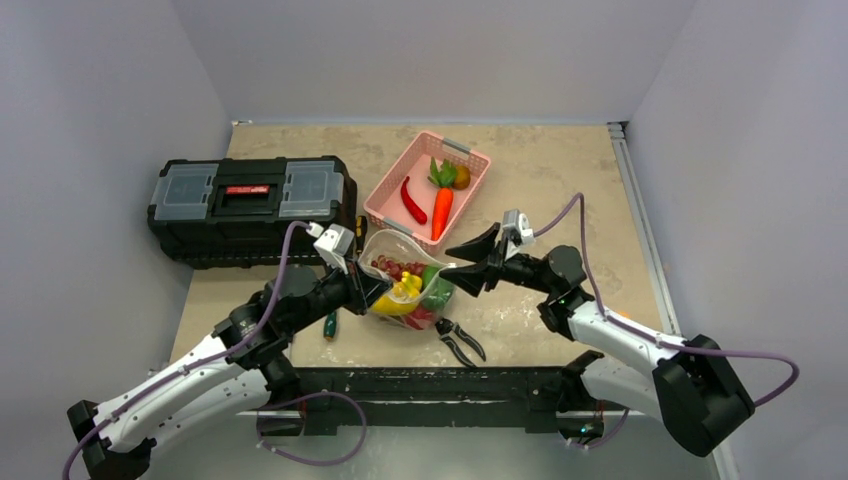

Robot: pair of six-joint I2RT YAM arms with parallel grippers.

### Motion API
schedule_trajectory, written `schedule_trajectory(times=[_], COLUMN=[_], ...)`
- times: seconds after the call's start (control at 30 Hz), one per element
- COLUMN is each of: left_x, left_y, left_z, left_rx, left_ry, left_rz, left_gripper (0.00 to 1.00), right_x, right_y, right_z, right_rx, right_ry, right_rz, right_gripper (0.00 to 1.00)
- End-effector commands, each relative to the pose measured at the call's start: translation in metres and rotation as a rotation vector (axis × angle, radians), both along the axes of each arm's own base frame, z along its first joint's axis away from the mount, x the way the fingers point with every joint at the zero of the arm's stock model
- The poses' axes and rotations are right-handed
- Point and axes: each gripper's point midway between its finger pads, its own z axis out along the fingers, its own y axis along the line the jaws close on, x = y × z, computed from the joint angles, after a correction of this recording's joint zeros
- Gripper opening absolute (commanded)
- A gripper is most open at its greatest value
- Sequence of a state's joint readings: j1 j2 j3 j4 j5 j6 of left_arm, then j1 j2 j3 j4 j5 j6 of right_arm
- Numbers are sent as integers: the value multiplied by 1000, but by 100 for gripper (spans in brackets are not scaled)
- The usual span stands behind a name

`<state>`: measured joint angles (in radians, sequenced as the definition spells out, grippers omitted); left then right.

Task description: Place the food in the zip-top bag and seal the zipper

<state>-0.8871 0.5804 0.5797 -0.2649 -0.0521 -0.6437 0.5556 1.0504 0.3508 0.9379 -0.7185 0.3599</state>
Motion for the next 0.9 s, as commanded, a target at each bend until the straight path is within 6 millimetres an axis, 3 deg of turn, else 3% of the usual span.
schedule_trajectory(times=[0.0,0.2,0.27,0.33,0.4,0.43,0.53,0.6,0.73,0.87], left_x=[-2,-2,-1,-2,-5,-7,-18,-26,-36,-29], left_y=[-3,-2,0,2,5,7,5,1,-16,-37], left_z=[33,31,33,40,51,58,77,87,94,81], left_rx=[-48,-27,-7,17,47,62,110,146,217,306], left_ry=[-61,-56,-70,-102,-151,-179,-266,-308,-337,-333], left_rz=[-23,-23,-29,-42,-69,-85,-193,-278,-449,-566], left_gripper=[0,0,0,0,0,5,35,49,56,57], right_x=[-3,-5,-5,-7,-7,-7,-7,-3,0,3], right_y=[6,4,4,4,5,5,4,4,9,10], right_z=[19,29,33,37,37,39,45,51,53,54], right_rx=[37,79,92,102,106,110,130,143,139,142], right_ry=[-81,-78,-74,-61,-36,-26,-5,17,41,54], right_rz=[57,53,48,57,65,66,59,47,68,63], right_gripper=[50,34,23,2,0,0,0,0,0,0])
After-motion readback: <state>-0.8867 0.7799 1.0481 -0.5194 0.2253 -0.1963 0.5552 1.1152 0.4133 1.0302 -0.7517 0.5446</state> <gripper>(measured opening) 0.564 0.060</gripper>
